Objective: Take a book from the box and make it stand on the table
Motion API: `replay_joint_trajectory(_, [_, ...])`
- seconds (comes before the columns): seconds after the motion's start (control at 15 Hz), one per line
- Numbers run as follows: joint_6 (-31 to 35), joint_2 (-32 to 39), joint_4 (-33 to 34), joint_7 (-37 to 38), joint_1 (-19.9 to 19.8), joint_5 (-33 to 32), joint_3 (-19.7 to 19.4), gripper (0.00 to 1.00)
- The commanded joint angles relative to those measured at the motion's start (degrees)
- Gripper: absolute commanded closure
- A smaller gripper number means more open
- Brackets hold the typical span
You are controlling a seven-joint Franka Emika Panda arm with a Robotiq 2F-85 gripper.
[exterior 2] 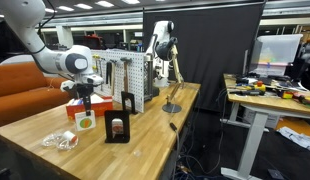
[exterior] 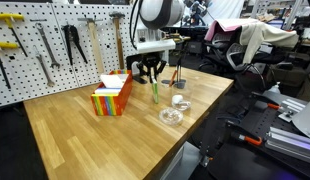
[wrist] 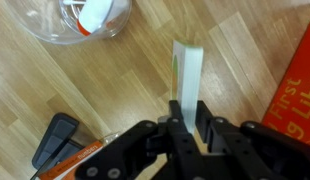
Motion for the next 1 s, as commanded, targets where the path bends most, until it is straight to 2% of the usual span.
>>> replay_joint_trajectory(0.0, [0.1,0.2,0.6,-2.6,-1.5,1.7,1.3,0.47])
replay_joint_trajectory(0.4, [-0.2,-0.5,0.3,-3.4,-1.5,2.0,1.2,0.05])
replay_joint_trajectory(0.47, [-0.3,-0.9,0.3,-4.1,-1.7,2.5,1.5,0.01])
replay_joint_trajectory(0.53, [-0.1,-0.2,0.4,-1.7,-0.4,0.9,0.3,0.16])
replay_joint_trajectory(0.67, [-0.1,-0.4,0.5,-2.2,-0.5,1.2,0.5,0.02])
replay_joint_trajectory(0.93, [-0.1,-0.4,0.5,-2.3,-0.5,1.3,0.5,0.01])
